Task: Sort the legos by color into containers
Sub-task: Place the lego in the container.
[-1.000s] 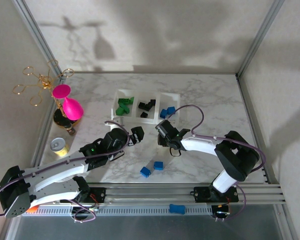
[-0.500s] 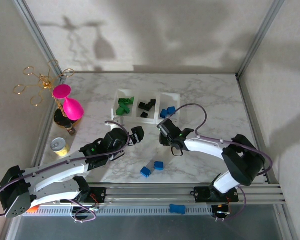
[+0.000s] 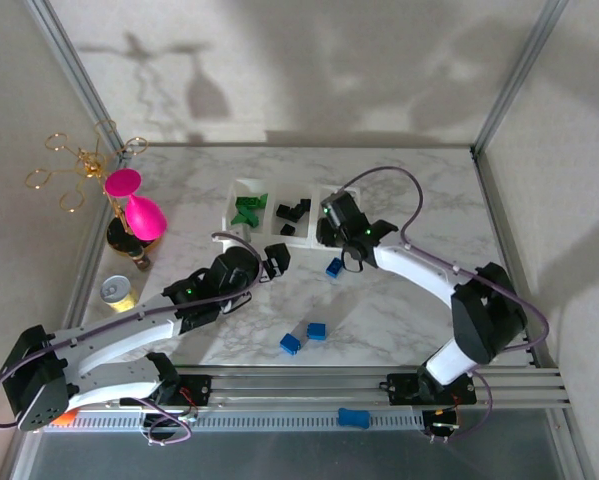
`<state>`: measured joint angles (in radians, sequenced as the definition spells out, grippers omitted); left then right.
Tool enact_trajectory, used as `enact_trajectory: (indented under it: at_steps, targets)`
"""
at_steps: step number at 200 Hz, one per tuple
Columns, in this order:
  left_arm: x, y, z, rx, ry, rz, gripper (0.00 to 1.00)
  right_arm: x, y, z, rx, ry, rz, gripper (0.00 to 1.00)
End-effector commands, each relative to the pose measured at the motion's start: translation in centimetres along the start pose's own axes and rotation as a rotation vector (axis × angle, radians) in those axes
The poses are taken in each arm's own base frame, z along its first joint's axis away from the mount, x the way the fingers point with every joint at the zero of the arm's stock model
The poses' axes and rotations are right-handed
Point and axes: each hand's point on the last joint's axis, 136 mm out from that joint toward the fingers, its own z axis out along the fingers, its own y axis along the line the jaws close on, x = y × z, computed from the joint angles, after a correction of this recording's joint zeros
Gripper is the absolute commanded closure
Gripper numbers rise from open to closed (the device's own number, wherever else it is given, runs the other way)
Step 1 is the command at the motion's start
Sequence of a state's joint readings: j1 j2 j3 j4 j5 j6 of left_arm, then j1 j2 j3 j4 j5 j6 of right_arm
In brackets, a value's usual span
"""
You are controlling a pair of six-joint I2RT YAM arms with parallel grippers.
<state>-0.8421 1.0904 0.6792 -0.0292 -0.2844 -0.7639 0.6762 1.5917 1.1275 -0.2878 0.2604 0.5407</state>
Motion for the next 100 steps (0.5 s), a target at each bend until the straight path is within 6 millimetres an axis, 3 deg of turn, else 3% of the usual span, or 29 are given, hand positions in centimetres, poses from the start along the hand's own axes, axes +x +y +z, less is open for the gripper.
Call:
enact_trajectory:
  at_steps: [1, 32, 63, 100]
  targets:
    - [-2.0, -0.8, 0.2, 0.017, -0.048, -0.001, 0.0, -2.3, -0.5, 1.6, 0.02, -0.02, -0.04, 0.61]
    - [-2.9, 0.0, 0.8, 0.002, -0.058, -0.017, 0.0, -4.5, -1.7, 4.4, 0.036, -0.023, -0.023, 0.61]
    - [-3.2, 0.5, 1.2, -0.009, -0.058, -0.016, 0.0, -5.5, -2.4, 6.8, 0.041, -0.011, -0.025, 0.61]
    - [-3.2, 0.8, 1.4, -0.014, -0.058, -0.019, 0.0, -6.4, -2.0, 7.8, 0.03, -0.022, -0.023, 0.55]
